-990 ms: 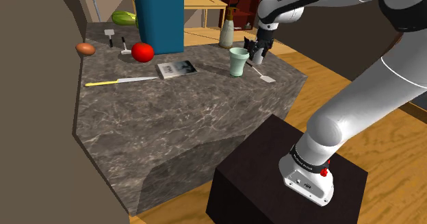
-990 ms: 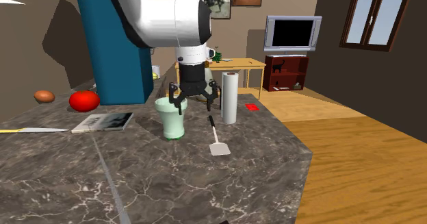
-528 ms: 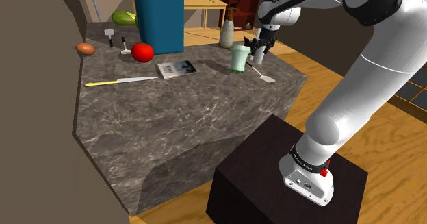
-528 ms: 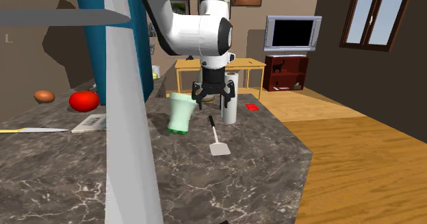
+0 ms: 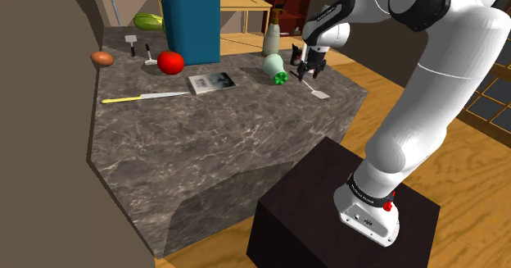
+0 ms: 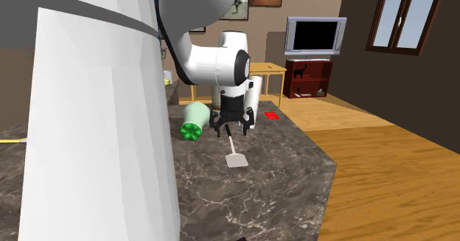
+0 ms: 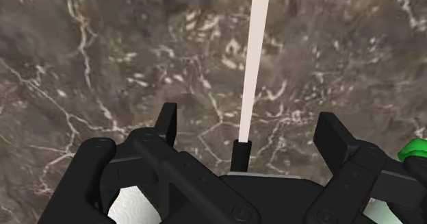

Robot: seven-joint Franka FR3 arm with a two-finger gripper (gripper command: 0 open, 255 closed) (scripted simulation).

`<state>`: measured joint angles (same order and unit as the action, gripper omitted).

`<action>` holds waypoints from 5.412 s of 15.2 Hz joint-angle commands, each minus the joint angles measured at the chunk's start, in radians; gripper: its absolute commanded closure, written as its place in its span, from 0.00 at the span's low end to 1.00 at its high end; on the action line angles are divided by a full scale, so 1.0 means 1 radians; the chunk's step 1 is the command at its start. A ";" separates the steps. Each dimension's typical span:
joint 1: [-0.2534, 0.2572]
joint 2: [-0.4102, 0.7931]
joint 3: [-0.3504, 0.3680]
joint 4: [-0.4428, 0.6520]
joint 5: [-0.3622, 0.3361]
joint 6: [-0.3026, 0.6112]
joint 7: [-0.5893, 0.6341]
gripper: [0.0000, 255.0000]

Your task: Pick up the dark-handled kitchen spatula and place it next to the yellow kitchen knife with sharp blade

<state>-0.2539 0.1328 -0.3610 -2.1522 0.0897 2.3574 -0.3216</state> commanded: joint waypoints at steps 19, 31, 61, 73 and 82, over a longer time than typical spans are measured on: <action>0.000 0.010 0.002 -0.001 0.005 -0.008 -0.002 1.00; 0.007 -0.076 -0.004 0.070 -0.043 -0.158 0.033 1.00; 0.323 -0.147 0.342 0.031 -0.121 -0.189 0.739 1.00; 0.463 0.041 0.463 0.274 -0.157 -0.255 1.013 1.00; 0.585 0.260 0.513 0.588 -0.206 -0.361 1.188 1.00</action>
<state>0.3165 0.3595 0.1480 -1.6112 -0.1100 2.0111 0.8467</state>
